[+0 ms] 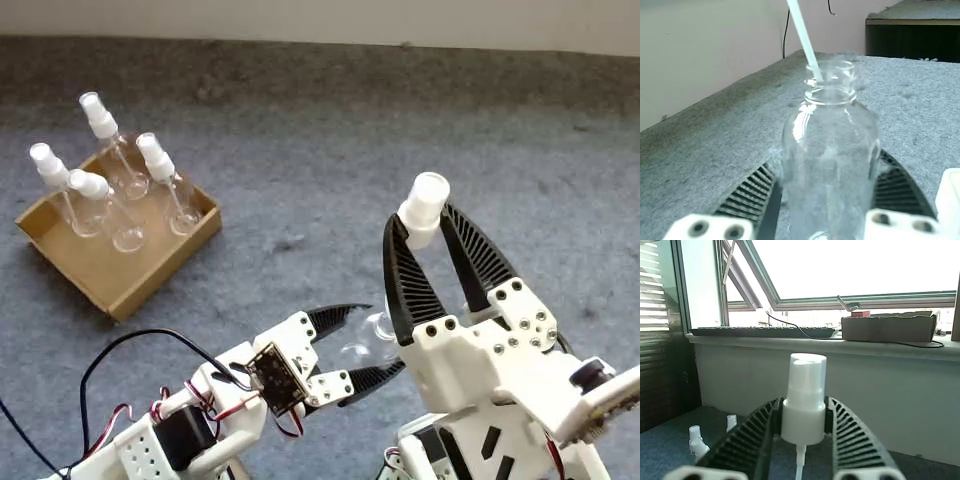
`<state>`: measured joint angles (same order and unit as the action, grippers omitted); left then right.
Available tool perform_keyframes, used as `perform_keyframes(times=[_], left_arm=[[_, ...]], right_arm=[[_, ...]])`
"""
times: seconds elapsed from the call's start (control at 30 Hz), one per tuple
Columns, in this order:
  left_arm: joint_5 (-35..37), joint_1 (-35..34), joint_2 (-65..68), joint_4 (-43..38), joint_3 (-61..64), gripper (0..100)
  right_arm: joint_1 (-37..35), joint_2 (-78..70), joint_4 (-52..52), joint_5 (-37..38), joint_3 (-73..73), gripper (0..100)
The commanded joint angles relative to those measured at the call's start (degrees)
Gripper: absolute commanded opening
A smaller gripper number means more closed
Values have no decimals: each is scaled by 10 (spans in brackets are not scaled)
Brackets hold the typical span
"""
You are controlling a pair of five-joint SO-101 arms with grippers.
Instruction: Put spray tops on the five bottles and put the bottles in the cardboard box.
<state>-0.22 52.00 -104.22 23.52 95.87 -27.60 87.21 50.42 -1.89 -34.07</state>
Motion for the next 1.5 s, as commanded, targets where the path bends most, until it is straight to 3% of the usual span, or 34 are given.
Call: perform_keyframes(times=[0.0,0.63,0.83,1.47], left_arm=[[5,-54,-3,-16,13,123],[5,-78,-3,-32,13,123],[5,-78,-3,-32,13,123],[5,-79,-3,-32,10,123]], right_arm=[[-7,0,32,5,-13,67],[-9,0,172,7,-17,70],[-86,0,214,5,-17,70],[-93,0,228,4,-98,104]])
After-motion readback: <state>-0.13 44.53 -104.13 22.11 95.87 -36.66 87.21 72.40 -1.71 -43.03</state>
